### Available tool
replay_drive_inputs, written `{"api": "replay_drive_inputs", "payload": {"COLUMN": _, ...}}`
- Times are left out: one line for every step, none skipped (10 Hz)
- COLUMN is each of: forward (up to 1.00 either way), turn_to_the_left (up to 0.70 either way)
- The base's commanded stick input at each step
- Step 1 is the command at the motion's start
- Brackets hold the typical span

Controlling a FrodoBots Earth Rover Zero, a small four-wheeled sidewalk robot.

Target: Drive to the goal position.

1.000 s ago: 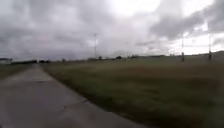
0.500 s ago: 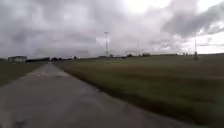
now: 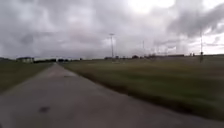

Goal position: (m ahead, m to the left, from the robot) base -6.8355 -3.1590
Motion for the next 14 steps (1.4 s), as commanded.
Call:
{"api": "replay_drive_inputs", "payload": {"forward": 0.00, "turn_to_the_left": 0.00}}
{"api": "replay_drive_inputs", "payload": {"forward": 0.00, "turn_to_the_left": 0.00}}
{"api": "replay_drive_inputs", "payload": {"forward": 0.00, "turn_to_the_left": 0.00}}
{"api": "replay_drive_inputs", "payload": {"forward": 0.00, "turn_to_the_left": 0.00}}
{"api": "replay_drive_inputs", "payload": {"forward": 0.10, "turn_to_the_left": 0.02}}
{"api": "replay_drive_inputs", "payload": {"forward": 0.11, "turn_to_the_left": 0.03}}
{"api": "replay_drive_inputs", "payload": {"forward": 0.10, "turn_to_the_left": 0.03}}
{"api": "replay_drive_inputs", "payload": {"forward": 0.10, "turn_to_the_left": 0.03}}
{"api": "replay_drive_inputs", "payload": {"forward": 0.09, "turn_to_the_left": 0.02}}
{"api": "replay_drive_inputs", "payload": {"forward": 0.10, "turn_to_the_left": 0.02}}
{"api": "replay_drive_inputs", "payload": {"forward": 0.10, "turn_to_the_left": 0.02}}
{"api": "replay_drive_inputs", "payload": {"forward": 0.10, "turn_to_the_left": 0.02}}
{"api": "replay_drive_inputs", "payload": {"forward": 0.10, "turn_to_the_left": 0.01}}
{"api": "replay_drive_inputs", "payload": {"forward": 0.10, "turn_to_the_left": 0.00}}
